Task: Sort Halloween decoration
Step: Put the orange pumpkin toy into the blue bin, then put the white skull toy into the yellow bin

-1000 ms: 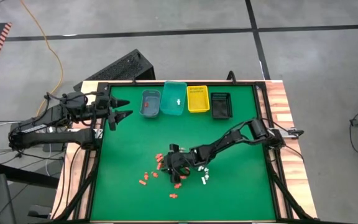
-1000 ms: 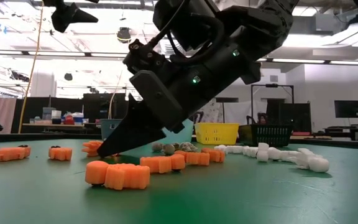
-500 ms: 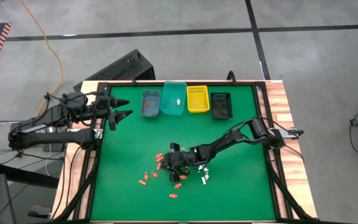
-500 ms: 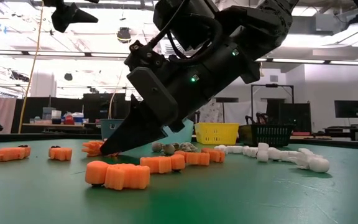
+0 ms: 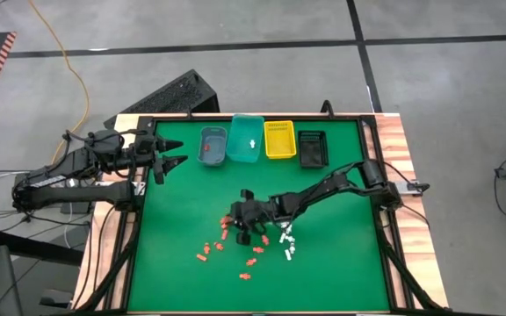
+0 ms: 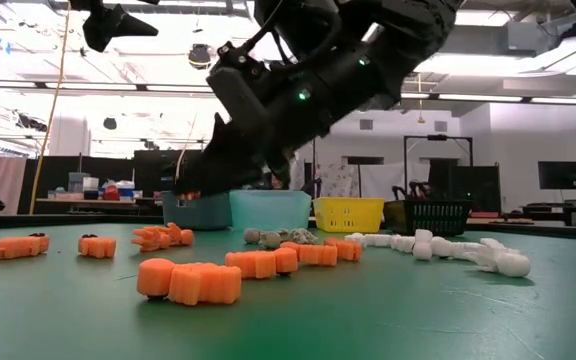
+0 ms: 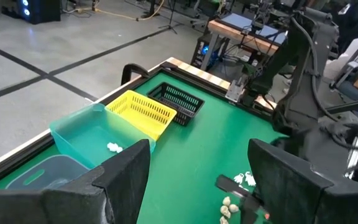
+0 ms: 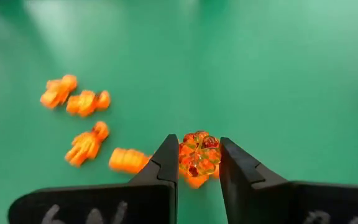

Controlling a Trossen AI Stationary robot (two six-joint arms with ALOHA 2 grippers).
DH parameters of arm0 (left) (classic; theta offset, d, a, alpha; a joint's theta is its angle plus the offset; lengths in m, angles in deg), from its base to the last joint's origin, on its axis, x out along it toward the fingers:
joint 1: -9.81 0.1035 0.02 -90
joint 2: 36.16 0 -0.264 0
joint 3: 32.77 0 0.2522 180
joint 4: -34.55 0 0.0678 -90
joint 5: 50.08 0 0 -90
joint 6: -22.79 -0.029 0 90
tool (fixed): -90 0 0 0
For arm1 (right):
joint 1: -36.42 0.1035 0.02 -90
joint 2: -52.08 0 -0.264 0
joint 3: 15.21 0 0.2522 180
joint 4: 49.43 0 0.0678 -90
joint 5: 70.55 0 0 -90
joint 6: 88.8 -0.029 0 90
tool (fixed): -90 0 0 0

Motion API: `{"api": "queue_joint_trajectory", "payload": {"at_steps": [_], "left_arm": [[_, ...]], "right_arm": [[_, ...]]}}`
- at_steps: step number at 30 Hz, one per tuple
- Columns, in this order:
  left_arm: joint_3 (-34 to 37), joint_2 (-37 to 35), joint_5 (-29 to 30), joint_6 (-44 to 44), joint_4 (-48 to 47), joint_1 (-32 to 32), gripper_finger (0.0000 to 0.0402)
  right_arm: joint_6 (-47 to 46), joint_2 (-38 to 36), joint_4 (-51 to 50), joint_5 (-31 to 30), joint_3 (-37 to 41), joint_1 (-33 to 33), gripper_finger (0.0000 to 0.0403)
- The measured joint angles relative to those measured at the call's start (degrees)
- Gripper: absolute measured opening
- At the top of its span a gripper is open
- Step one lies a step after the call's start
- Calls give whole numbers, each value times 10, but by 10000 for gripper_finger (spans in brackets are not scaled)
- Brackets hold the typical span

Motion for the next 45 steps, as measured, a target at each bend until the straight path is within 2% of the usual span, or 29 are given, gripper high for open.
{"api": "queue_joint_trajectory", "payload": {"at_steps": [13,24,33,45], "left_arm": [[0,0,0,-5,1,0,261],[0,0,3,-16,1,0,261],[0,0,7,-19,1,0,261],[0,0,7,-19,0,0,261]], "right_arm": [[128,2,-24,0,-133,-119,76],[135,3,-30,-1,-148,-216,76],[129,3,-18,21,-148,-243,88],[130,3,-16,47,-148,-248,155]]}}
